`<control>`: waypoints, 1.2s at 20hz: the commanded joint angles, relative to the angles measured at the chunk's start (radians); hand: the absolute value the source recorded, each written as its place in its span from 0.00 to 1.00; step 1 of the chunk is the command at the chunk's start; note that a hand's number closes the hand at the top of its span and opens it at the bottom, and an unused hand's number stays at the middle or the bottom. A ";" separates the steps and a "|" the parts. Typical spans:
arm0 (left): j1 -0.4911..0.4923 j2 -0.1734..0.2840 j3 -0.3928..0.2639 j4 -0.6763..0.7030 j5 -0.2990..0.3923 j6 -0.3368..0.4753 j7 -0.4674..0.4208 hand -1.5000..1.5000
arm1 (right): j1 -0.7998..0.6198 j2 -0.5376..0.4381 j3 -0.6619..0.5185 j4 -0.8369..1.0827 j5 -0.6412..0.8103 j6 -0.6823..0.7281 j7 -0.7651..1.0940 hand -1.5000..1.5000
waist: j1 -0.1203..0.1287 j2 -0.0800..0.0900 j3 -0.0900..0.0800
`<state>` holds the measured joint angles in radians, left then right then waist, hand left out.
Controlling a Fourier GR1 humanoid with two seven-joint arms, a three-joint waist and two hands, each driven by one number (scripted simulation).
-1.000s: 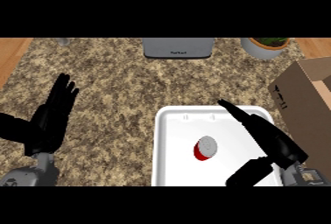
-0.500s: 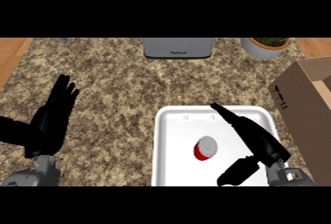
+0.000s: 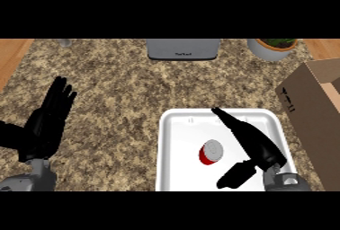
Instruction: Pick the can from the tray and place it in the cardboard box
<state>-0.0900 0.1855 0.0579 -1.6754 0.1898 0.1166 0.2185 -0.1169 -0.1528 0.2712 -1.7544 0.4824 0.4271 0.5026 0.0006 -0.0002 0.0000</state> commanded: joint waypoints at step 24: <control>-0.017 -0.096 -0.002 0.043 -0.090 -0.008 -0.039 0.50 | 0.000 0.149 0.064 0.185 0.195 -0.068 -0.101 0.00 | 0.000 0.000 0.000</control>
<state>-0.0897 0.1112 0.0626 -1.6710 0.1121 0.1022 0.2082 -0.1087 -0.0615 0.2862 -1.5869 0.6260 0.4058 0.3809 0.0006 -0.0004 0.0000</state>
